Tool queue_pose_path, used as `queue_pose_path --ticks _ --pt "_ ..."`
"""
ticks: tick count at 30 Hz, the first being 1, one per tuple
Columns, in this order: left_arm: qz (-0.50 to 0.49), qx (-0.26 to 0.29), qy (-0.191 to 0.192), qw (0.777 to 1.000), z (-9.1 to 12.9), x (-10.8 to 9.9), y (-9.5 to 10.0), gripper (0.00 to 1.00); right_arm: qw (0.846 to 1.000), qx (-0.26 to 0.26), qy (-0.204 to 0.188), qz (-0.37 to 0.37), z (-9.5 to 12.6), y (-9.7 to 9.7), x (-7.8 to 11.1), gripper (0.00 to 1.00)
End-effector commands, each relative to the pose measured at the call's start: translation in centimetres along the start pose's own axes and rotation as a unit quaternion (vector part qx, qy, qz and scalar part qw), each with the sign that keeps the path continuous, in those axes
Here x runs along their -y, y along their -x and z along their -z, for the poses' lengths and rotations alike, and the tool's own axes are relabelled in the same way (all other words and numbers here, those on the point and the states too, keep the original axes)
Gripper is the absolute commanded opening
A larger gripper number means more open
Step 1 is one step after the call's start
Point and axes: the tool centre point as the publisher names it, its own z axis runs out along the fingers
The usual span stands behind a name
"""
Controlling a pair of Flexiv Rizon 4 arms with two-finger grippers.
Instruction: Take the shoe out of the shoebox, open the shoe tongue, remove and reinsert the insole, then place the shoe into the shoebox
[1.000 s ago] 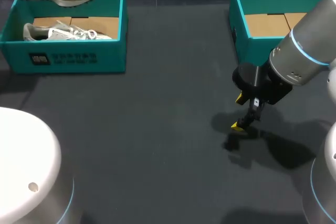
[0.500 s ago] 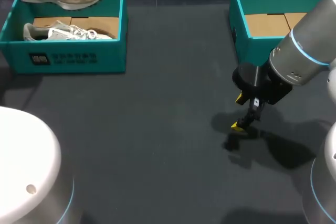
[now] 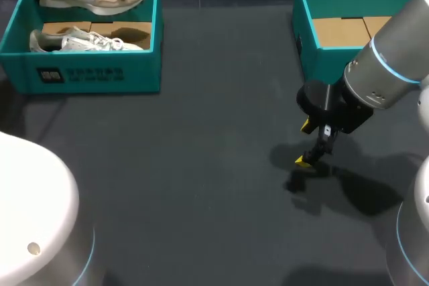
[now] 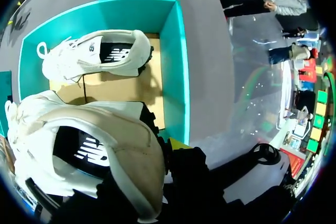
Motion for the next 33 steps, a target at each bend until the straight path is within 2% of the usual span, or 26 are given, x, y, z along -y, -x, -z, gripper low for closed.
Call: queue_pose_path --ticks 1,7,14,33 --pt "0.004 -0.009 -0.017 1.000 -1.6 -1.3 0.2 0.00 1.000 0.002 0.000 0.000 -0.1 -0.2 0.1 1.00" --pt "0.010 -0.015 -0.031 0.999 -3.5 -1.6 -0.2 0.00 1.000 0.002 0.000 0.000 -0.1 -0.2 0.1 1.00" --pt "0.008 -0.017 -0.041 0.999 -4.7 -1.6 -0.2 0.00 1.000 0.002 0.000 0.000 -0.1 -0.2 0.1 1.00" --pt "0.010 -0.031 -0.069 0.997 -8.8 -1.2 1.5 0.00 1.000 0.002 0.000 0.000 -0.1 -0.2 0.1 1.00"
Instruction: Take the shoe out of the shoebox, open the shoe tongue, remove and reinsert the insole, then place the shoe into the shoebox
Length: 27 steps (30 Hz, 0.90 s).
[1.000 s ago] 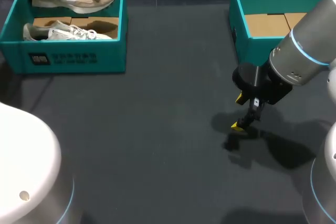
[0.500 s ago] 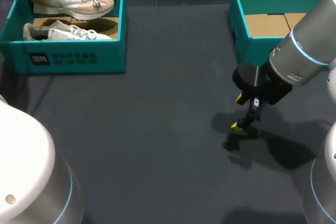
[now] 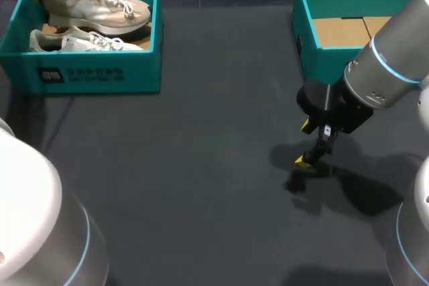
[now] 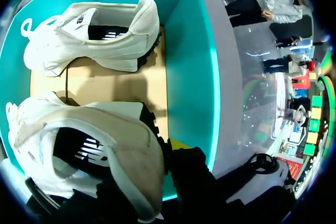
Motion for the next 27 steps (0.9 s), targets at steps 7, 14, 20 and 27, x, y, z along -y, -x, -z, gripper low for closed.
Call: queue_pose_path --ticks 7,14,20,27 --pt "0.012 0.003 -0.024 1.000 -2.5 -1.3 0.2 0.00 1.000 0.002 0.000 0.000 -0.1 -0.2 0.1 1.00" --pt "0.013 0.014 -0.053 0.998 -3.9 -1.5 0.0 0.00 1.000 0.002 0.000 0.000 -0.1 -0.2 0.1 1.00" --pt "0.012 0.023 -0.062 0.998 -4.7 -1.3 0.3 0.00 1.000 0.002 0.000 0.000 -0.1 -0.2 0.1 1.00" --pt "0.004 0.030 -0.066 0.997 -5.6 -1.2 0.6 0.00 1.000 0.002 0.000 0.000 -0.1 -0.2 0.1 1.00"
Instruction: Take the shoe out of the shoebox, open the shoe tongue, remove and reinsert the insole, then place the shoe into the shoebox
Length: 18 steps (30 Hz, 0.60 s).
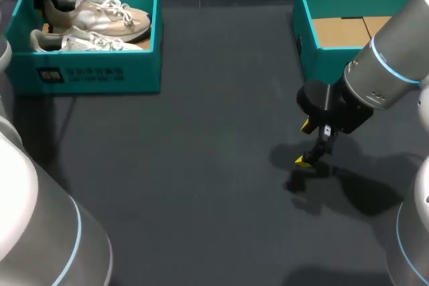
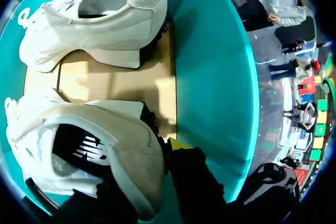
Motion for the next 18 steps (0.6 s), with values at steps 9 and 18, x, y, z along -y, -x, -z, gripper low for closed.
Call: queue_pose_path --ticks 9,18 --pt "-0.010 0.006 -0.015 1.000 -0.9 -0.8 0.4 0.00 1.000 0.002 0.000 0.000 -0.1 -0.2 0.1 1.00" --pt "-0.021 0.007 -0.003 1.000 -0.8 0.0 1.0 0.26 1.000 0.002 0.000 0.000 -0.1 -0.2 0.1 1.00"
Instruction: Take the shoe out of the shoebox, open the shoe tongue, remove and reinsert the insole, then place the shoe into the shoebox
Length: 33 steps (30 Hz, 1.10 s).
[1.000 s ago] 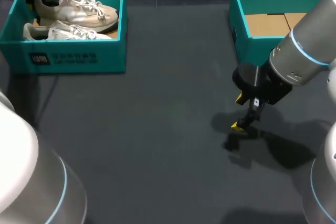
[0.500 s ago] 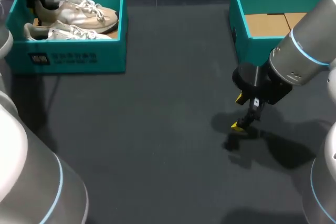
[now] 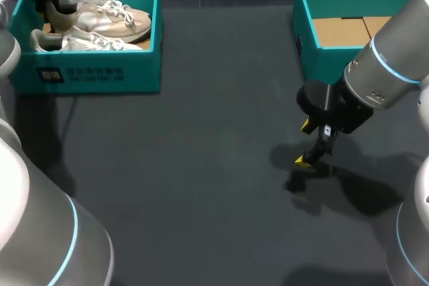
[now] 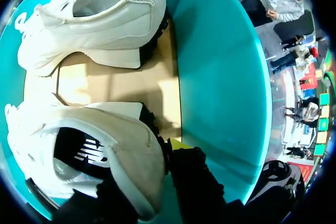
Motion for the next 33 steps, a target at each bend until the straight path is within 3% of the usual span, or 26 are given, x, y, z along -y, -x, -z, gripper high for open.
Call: queue_pose_path --ticks 1,10,14,24,28,33 --pt "-0.003 -0.002 0.004 1.000 0.0 -0.1 0.5 0.30 1.000 0.002 0.000 0.000 -0.1 -0.2 0.1 1.00" --pt "-0.003 0.009 0.017 1.000 1.0 -0.4 0.6 0.49 1.000 0.002 0.000 0.000 -0.1 -0.2 0.1 1.00" --pt "-0.003 0.019 0.018 1.000 1.8 -0.2 0.5 0.66 1.000 0.002 0.000 0.000 -0.1 -0.2 0.1 1.00" --pt "-0.003 0.051 0.042 0.998 6.1 1.2 0.6 0.70 1.000 0.002 0.000 0.000 -0.1 -0.2 0.1 1.00" --pt "0.000 0.063 0.046 0.997 8.0 2.1 0.6 0.78 1.000 0.002 0.000 0.000 -0.1 -0.2 0.1 1.00" --pt "-0.001 0.075 0.043 0.996 9.8 4.6 0.4 0.82 1.000 0.002 0.000 0.000 -0.1 -0.2 0.1 1.00"
